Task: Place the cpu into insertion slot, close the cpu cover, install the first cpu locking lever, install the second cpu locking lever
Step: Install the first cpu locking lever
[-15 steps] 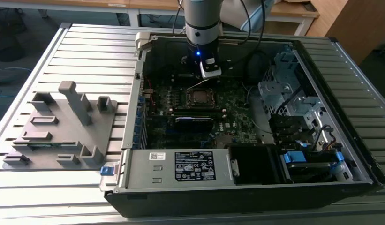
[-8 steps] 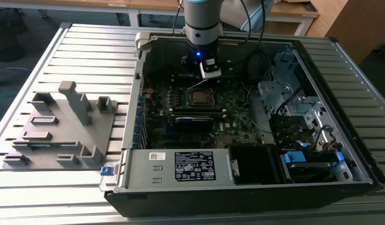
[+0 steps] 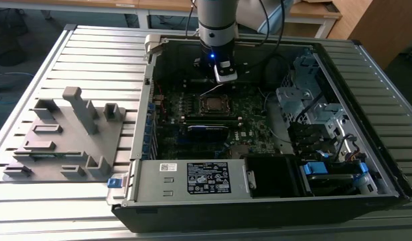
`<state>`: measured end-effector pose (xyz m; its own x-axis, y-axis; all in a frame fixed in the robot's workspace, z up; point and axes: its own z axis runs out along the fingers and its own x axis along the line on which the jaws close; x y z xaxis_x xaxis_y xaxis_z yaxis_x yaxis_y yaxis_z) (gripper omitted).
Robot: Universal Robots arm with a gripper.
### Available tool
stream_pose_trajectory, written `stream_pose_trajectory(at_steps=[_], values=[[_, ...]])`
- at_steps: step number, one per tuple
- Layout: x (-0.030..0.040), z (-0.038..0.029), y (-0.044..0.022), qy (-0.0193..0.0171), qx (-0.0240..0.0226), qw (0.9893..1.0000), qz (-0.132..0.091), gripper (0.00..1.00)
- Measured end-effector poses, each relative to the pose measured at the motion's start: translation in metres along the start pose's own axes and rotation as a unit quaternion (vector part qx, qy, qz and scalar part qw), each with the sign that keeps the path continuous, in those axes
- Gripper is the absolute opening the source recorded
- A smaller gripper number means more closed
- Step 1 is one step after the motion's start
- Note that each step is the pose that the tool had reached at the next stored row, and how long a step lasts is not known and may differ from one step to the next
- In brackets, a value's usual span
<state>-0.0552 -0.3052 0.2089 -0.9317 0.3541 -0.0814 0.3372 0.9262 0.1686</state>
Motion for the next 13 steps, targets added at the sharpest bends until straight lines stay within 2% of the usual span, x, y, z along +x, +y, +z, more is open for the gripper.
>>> stream_pose_trajectory(at_steps=[5, 9, 11, 13], values=[[-0.0007, -0.0084, 0.0014, 0.0002, -0.0007, 1.0, 0.0, 0.1], [-0.0009, -0.0088, 0.0011, 0.001, -0.0029, 1.0, 0.0, 0.1], [-0.001, -0.0091, 0.0009, 0.002, -0.0055, 1.0, 0.001, 0.1], [-0.0012, -0.0122, 0.0014, 0.0023, -0.0065, 1.0, 0.001, 0.1]])
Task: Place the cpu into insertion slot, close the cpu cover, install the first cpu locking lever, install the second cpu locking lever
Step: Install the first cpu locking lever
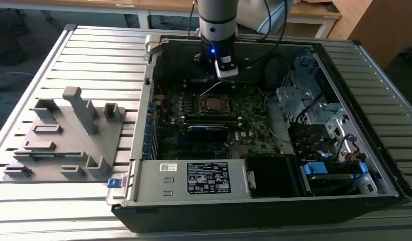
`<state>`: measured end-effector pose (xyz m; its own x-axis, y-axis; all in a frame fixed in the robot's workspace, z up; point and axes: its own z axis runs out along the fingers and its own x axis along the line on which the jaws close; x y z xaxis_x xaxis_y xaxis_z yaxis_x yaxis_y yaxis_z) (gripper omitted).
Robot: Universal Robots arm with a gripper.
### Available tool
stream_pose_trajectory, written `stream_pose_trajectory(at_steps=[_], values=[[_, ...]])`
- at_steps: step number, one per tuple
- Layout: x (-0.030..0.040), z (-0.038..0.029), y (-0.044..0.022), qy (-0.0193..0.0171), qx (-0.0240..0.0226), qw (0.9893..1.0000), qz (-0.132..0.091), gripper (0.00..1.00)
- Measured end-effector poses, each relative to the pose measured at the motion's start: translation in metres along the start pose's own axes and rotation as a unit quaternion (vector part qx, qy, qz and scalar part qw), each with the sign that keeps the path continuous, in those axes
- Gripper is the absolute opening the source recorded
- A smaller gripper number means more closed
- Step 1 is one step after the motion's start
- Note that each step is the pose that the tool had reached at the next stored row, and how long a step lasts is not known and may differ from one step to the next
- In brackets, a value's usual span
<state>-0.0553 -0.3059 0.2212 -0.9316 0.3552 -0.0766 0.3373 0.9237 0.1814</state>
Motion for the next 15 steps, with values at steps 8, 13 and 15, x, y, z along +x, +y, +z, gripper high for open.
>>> stream_pose_trajectory(at_steps=[8, 13, 15], values=[[-0.0011, -0.0055, -0.0008, 0.0031, -0.0084, 1.0, 0.001, 0.1], [-0.0021, -0.0067, -0.003, 0.0059, -0.0161, 0.9998, 0.002, 0.1], [-0.0025, -0.0069, -0.0042, 0.0067, -0.0185, 0.9998, 0.003, 0.1]])
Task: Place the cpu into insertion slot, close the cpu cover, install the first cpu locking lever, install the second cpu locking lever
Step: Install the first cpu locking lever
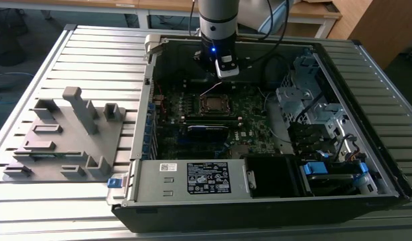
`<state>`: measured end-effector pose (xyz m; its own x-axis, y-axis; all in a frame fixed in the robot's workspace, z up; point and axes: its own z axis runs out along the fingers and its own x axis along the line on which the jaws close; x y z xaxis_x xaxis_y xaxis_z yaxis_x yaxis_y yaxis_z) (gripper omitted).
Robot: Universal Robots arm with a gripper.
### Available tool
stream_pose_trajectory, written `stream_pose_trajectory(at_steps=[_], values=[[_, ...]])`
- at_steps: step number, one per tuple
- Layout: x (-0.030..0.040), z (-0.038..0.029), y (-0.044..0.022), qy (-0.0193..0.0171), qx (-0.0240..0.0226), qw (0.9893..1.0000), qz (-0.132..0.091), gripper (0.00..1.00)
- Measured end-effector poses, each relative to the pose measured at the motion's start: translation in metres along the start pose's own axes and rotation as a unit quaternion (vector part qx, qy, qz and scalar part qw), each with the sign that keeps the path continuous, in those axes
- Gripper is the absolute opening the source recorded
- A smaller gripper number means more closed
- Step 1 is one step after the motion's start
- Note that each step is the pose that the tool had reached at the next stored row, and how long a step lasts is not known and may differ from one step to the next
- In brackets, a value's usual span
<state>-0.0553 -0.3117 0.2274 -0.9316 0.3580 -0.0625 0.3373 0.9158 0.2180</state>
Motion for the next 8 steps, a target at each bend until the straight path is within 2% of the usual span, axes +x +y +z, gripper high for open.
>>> stream_pose_trajectory(at_steps=[4, 8], values=[[-0.0016, -0.0009, -0.0046, 0.0032, -0.0093, 1.0, 0.001, 0.1], [-0.0029, -0.0019, -0.0094, 0.0069, -0.0209, 0.9998, 0.003, 0.1]])
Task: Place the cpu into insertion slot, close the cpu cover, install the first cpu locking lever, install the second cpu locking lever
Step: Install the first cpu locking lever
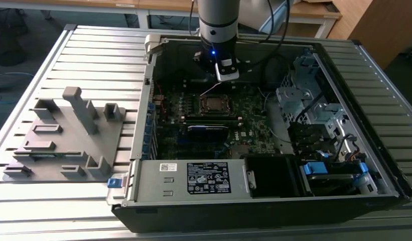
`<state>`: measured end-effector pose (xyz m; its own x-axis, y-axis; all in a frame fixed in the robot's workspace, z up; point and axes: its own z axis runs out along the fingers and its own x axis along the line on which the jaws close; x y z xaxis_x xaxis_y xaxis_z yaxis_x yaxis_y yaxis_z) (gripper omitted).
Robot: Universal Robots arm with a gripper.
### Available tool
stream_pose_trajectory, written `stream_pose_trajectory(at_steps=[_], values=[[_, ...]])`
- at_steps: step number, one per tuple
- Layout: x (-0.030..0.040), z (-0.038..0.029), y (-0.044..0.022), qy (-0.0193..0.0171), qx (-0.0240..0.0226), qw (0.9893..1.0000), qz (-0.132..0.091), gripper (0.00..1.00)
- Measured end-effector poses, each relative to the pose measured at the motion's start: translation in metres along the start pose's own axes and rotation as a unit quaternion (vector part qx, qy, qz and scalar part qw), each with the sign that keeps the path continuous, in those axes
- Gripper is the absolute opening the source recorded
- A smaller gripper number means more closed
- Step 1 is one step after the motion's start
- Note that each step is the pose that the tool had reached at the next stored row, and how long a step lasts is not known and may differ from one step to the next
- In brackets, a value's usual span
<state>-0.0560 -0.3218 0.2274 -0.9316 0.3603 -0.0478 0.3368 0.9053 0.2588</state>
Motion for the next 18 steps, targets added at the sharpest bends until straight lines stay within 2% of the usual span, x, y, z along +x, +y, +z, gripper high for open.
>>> stream_pose_trajectory(at_steps=[6, 11, 14, 16, 18], values=[[-0.0006, -0.0017, -0.0067, 0.0045, -0.0152, 0.9999, 0.002, 0.1], [0.0006, -0.0027, -0.011, 0.0055, -0.0217, 0.9997, 0.002, 0.1], [0.0006, -0.0021, -0.0114, 0.0052, -0.0254, 0.9997, 0.002, 0.1], [0.0006, -0.0015, -0.0116, 0.0061, -0.0302, 0.9995, 0.001, 0.1], [0.0007, -0.001, -0.0117, 0.0061, -0.0326, 0.9994, 0.0, 0.1]])
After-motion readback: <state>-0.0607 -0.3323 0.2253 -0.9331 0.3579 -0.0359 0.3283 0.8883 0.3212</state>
